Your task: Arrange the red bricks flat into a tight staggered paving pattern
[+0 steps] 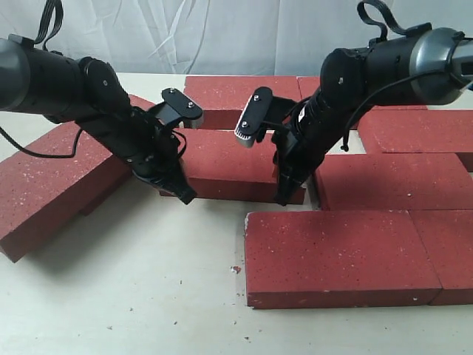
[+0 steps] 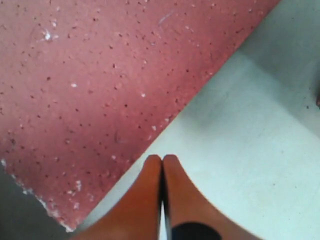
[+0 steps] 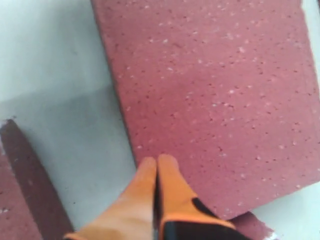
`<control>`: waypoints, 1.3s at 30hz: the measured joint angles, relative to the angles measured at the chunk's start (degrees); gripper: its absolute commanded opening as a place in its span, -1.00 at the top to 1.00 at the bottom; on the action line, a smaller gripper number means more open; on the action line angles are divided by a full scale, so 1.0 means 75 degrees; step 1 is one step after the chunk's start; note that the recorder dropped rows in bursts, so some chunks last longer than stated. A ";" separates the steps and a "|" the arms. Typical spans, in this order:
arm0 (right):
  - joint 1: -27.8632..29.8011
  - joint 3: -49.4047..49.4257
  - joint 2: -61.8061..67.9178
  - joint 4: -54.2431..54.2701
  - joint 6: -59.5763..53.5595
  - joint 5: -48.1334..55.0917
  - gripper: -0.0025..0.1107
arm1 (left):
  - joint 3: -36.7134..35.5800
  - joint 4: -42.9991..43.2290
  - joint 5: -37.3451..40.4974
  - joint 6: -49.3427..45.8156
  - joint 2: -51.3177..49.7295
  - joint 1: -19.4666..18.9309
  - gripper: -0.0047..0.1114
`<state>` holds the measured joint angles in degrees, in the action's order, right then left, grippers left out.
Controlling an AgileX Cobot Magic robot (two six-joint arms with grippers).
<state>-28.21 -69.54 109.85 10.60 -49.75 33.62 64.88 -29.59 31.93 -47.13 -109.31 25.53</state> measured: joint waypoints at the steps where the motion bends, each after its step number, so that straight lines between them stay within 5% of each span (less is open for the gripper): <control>1: 0.0000 0.0000 0.0036 -0.0100 0.0141 -0.0090 0.97 | 0.0000 0.0000 -0.0070 0.0000 0.0000 0.0000 0.92; 11: 0.0000 0.0013 -0.0758 0.0914 -0.0412 0.1872 0.97 | 0.0000 -0.0018 -0.0015 0.0000 0.0110 0.0000 0.92; 19: 0.0000 0.0013 0.0144 0.0509 -0.0839 0.1444 0.97 | 0.0000 -0.0018 0.0829 0.0000 0.0170 0.0000 0.92; 39: 0.0000 0.0013 0.0598 -0.0653 0.0018 -0.0458 0.97 | 0.0000 -0.0147 -0.1230 -0.0032 -0.0093 0.0011 0.92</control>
<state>-28.21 -69.45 114.33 5.71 -49.62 30.18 64.88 -30.69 22.70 -47.37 -110.00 25.61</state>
